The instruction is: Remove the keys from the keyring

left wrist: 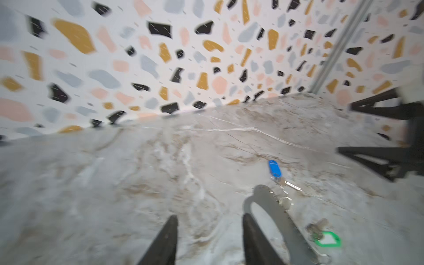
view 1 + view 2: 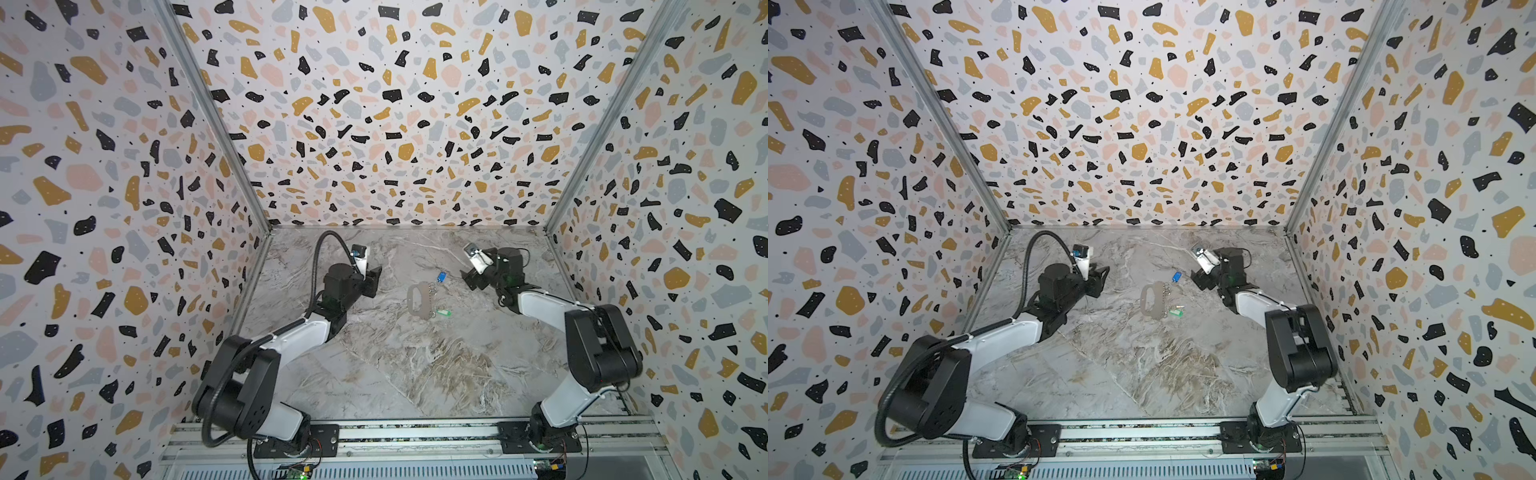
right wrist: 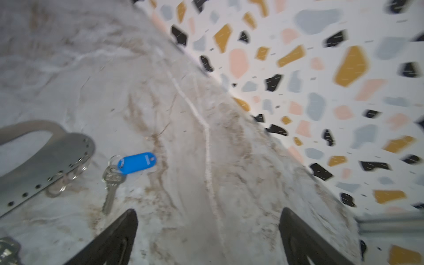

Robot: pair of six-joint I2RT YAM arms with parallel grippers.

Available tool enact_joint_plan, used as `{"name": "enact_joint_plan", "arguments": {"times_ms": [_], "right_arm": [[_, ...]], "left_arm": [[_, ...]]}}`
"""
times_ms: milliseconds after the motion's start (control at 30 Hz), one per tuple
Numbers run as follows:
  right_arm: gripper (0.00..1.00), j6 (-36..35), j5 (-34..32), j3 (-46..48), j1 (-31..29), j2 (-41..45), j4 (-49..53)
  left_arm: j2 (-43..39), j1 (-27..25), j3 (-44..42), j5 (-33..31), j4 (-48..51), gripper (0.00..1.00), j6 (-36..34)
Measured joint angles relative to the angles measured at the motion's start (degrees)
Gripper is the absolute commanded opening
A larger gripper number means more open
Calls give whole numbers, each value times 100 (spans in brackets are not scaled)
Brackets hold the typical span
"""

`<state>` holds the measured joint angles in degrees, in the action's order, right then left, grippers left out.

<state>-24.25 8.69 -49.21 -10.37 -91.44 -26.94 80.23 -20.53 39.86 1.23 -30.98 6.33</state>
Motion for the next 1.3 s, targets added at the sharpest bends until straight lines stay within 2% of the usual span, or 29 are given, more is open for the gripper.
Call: {"name": "enact_joint_plan", "arguments": {"times_ms": [33, 200, 333, 467, 567, 600, 667, 800, 933, 1300], "right_arm": [[99, 291, -101, 249, 131, 251, -223], [99, 1366, -713, 1624, 472, 793, -1128], [99, 1788, -1032, 2581, 437, 782, -1786], [99, 2006, -1217, 3543, 435, 671, -3016], [99, 2072, -1239, 3963, 437, 564, -3930], [99, 2092, -1237, 4146, 437, 479, -4459], [99, 2105, -1198, 4371, 444, 444, -4903], [99, 2103, -1069, 4269, 466, 439, -5178], [99, 2133, -1108, 4096, 463, 439, -5211], [99, 2162, -1064, 3926, 501, 413, -4994]], "left_arm": [[-216, 114, -160, -229, -2, 78, -31], [-955, 527, -1158, -1370, -210, 85, -302], [-1215, 726, -2293, -2332, -721, 87, -398], [-1032, 811, -3005, -2806, -1572, 89, -505], [-697, 960, -3180, -2739, -2369, 89, -581], [-476, 1014, -3252, -2673, -2850, 90, -616], [-9, 1084, -3405, -2562, -3578, 92, -664], [4, 1252, -3410, -2483, -3674, 100, -590], [-2, 1519, -3287, -2430, -3768, 100, -413], [2, 1528, -3156, -2216, -3633, 99, -413]]}}
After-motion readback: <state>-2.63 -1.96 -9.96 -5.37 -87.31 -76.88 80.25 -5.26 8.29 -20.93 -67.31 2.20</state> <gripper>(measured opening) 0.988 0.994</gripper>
